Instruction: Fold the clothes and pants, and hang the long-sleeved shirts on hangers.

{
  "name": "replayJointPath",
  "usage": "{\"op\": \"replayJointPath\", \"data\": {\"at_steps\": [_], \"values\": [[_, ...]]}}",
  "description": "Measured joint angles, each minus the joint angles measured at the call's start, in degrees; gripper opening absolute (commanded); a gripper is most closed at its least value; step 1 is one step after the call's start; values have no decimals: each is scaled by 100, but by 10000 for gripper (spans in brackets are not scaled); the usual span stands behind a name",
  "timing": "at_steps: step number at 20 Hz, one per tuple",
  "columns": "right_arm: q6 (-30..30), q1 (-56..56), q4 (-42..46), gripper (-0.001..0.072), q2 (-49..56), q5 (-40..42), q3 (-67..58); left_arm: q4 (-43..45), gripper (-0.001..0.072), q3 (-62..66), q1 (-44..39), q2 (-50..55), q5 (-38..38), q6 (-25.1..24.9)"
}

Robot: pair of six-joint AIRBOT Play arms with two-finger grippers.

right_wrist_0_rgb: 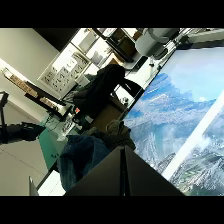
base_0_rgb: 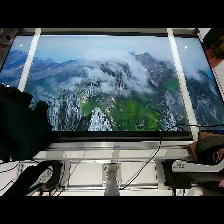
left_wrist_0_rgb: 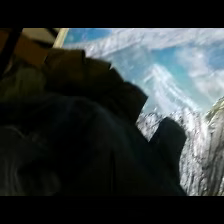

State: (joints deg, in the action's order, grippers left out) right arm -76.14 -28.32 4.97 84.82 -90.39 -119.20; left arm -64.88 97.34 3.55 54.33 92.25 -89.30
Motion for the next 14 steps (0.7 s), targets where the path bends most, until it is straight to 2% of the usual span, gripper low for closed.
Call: {"op": "replayJointPath", "data": {"at_steps": [9,11,14], "values": [[-2,0,0,22,0,0,0,-323,26,-1878,1379,-466,-564,181],[52,-2,2,21,0,28,0,-675,26,-2354,1895,-682,-835,350],[164,-17,17,22,0,509,0,-1609,25,-3010,2826,-964,-1237,411]]}}
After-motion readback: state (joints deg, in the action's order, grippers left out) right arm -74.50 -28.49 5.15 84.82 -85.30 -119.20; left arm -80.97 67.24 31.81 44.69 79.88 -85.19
